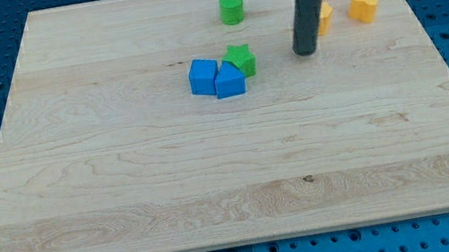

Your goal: Push the blue triangle slightly upwards

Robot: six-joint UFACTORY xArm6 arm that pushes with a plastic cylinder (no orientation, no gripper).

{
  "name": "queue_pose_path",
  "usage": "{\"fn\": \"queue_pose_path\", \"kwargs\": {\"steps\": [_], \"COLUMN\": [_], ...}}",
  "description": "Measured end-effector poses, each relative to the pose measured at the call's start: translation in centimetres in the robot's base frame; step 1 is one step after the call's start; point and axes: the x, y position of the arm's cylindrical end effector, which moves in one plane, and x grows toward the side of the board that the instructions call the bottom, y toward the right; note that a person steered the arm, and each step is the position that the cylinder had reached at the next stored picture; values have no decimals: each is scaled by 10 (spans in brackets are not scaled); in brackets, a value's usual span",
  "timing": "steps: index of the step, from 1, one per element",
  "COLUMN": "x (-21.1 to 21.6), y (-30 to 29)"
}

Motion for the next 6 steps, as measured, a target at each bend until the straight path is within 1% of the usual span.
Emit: {"fn": "queue_pose_path", "kwargs": {"steps": [2,3,6], "x": [71,101,79], "y": [2,-9,-85]}}
